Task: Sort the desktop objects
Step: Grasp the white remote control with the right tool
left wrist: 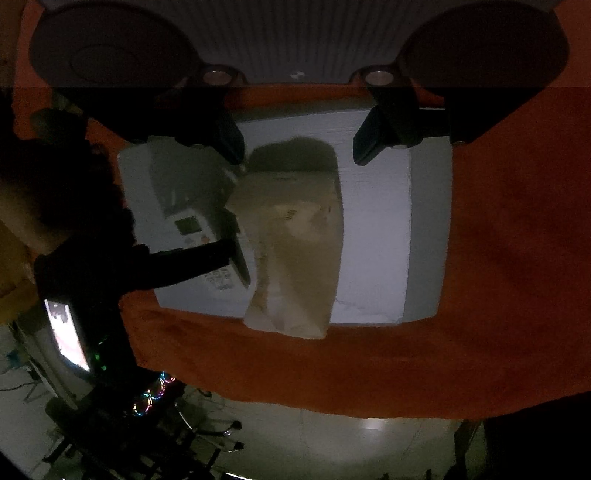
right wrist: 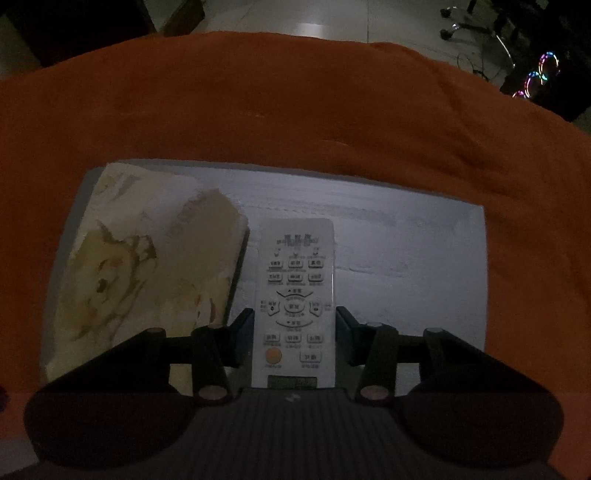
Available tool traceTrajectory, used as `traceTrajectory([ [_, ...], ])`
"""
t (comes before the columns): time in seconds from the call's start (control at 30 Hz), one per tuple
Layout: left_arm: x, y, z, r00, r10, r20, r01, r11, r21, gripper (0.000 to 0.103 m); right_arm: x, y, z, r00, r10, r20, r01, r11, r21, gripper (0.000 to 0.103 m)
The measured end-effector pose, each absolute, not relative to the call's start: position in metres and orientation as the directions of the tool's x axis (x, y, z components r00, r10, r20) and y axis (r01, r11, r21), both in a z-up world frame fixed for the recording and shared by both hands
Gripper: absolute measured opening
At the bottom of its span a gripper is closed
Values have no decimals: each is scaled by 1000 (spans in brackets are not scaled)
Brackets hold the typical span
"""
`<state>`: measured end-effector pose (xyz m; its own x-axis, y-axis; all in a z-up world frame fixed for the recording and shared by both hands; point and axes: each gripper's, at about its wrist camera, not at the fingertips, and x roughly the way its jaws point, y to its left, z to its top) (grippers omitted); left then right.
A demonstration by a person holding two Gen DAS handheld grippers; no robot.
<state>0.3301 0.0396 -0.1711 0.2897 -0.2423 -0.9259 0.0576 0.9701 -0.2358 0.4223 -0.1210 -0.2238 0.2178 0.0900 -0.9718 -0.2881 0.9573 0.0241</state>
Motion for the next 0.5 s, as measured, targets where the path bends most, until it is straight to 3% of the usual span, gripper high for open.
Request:
traceTrajectory([
  [0.5, 314, 23, -155, 301, -246, -921, 97, 969, -227, 62, 394, -147, -193, 206, 118, -971, -278, 959, 57, 47],
])
